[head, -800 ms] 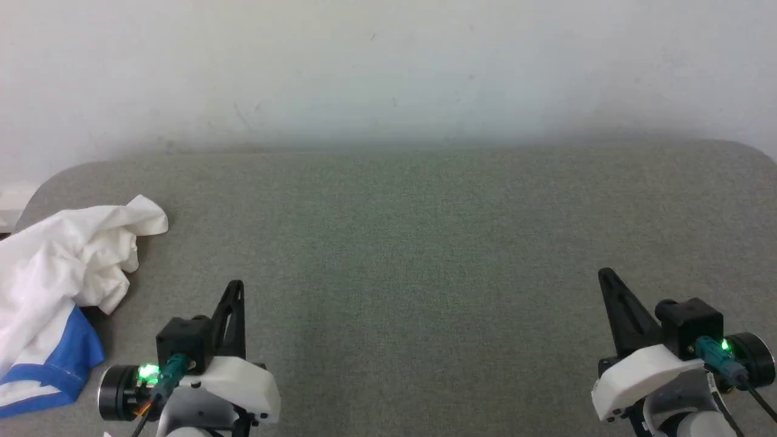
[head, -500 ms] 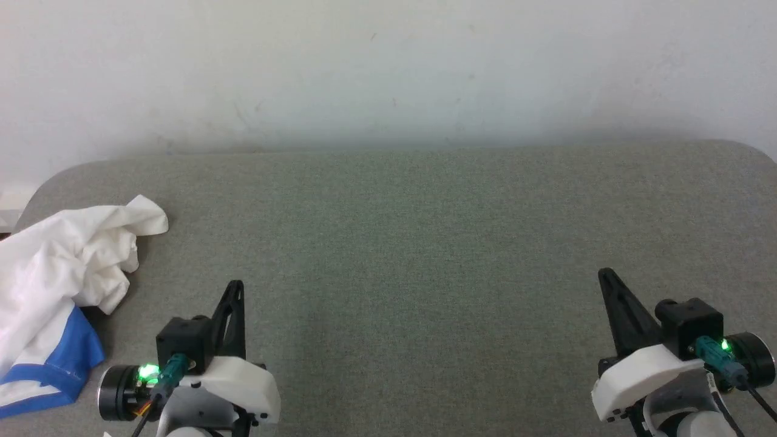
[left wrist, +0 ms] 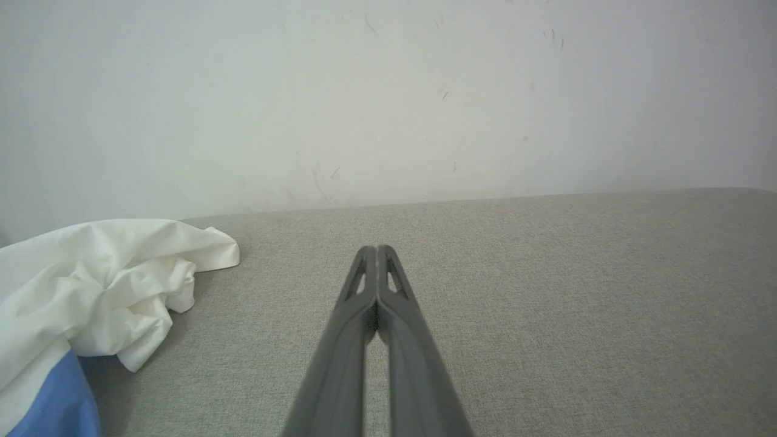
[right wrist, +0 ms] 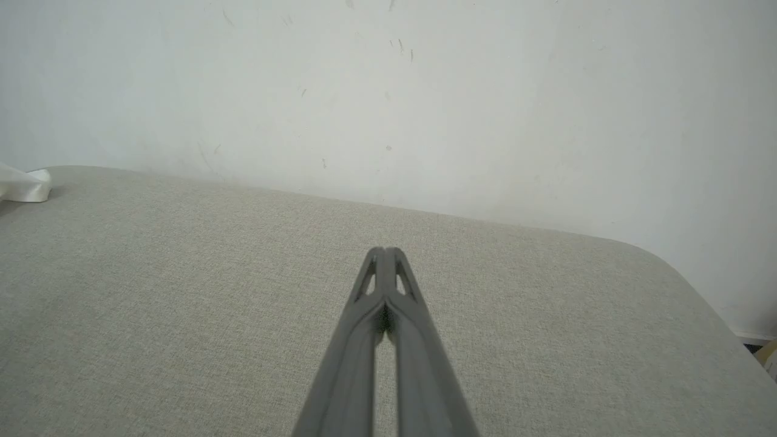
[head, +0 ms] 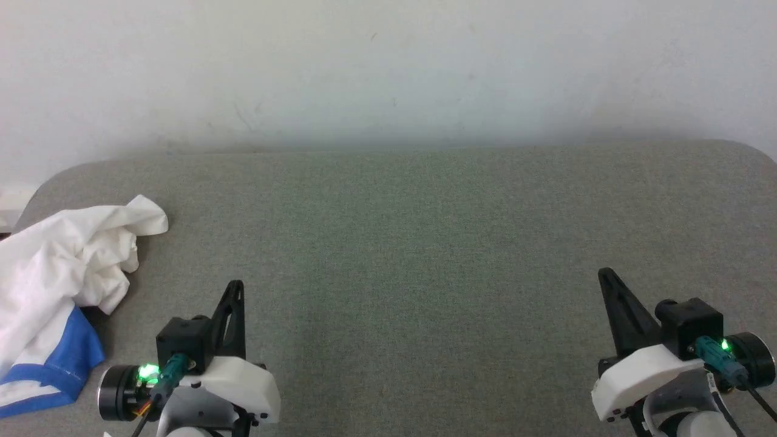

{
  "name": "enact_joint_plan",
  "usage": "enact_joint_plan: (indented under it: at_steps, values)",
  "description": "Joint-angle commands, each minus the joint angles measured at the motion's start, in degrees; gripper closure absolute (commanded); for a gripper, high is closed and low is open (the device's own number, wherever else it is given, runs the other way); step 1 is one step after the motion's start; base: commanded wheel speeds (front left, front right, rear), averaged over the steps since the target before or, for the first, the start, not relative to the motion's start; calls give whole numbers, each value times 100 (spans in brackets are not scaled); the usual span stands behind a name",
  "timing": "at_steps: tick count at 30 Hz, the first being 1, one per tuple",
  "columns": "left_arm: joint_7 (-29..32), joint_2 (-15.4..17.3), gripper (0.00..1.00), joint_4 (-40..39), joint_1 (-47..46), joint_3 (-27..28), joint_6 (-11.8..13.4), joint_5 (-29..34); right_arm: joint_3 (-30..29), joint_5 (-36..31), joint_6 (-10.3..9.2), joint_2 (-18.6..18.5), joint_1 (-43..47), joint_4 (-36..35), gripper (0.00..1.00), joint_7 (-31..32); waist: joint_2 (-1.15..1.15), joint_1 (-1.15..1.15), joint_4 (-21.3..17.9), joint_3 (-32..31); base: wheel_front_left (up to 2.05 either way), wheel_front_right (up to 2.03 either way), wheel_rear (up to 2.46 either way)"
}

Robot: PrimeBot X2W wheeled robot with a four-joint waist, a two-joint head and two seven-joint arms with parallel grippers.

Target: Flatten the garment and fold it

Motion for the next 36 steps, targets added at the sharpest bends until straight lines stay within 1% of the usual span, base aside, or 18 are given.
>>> enact_joint_plan:
  at_steps: [1,16,17,36]
  values:
    - [1,-10,100,8,-69,24,37,38,3,-43,-12,23,-84,-36,100,3,0,0,0,0,0,0,0]
    - [1,-10,100,8,-69,24,37,38,3,-43,-12,23,-84,-36,100,3,0,0,0,0,0,0,0]
    - [-1,1,0,-1,2,-2,-2,-2,0,3,1,-1,1,1,0,0,0,0,0,0,0,0,0]
    - [-186,0,0,66,28,-77,67,-185,-67,108,-1,-2,-14,92,0,-186,0,0,1,8,0,0,0]
